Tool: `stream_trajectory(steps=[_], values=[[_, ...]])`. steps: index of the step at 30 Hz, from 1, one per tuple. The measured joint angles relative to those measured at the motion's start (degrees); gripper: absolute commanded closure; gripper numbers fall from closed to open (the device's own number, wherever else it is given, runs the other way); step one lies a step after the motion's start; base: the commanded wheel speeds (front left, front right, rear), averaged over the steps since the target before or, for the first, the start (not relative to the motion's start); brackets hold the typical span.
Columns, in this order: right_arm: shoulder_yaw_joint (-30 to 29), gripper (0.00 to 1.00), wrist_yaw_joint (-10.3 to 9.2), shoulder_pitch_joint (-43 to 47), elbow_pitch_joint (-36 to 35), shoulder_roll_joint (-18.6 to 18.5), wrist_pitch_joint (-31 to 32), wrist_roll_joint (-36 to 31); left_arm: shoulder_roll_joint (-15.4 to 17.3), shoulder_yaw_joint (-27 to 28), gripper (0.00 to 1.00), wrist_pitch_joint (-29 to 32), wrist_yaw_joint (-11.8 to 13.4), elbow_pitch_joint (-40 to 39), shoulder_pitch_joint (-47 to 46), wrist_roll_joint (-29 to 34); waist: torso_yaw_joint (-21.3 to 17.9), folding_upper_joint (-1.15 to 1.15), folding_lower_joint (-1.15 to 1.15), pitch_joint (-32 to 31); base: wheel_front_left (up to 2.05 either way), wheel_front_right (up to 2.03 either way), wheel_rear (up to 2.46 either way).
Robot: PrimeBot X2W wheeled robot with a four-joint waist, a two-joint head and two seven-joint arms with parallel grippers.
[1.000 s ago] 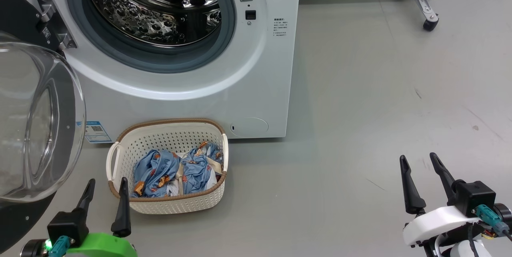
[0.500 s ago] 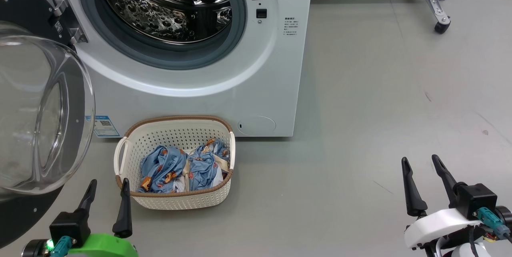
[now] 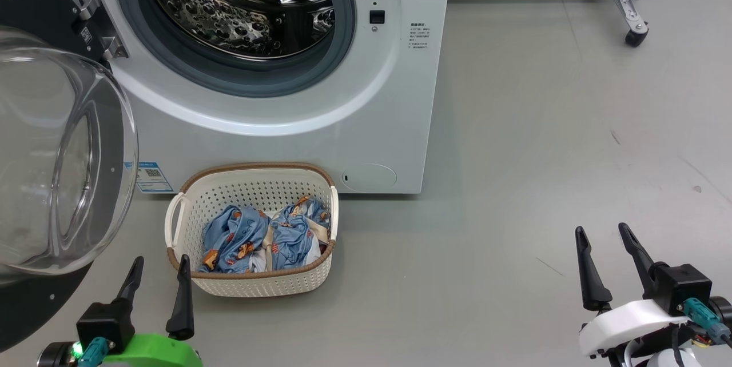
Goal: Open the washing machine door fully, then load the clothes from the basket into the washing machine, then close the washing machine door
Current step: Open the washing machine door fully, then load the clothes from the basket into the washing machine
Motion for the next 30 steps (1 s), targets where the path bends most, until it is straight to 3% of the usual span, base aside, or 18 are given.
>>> stream_trajectory(steps=[30], values=[[-0.6,0.00,0.05,0.1,0.0,0.3,0.0,0.0,-0.1,0.2,0.00,0.0,-0.7,0.8,0.0,1.4,1.1,0.00,0.00,0.2,0.00,0.00,0.00]])
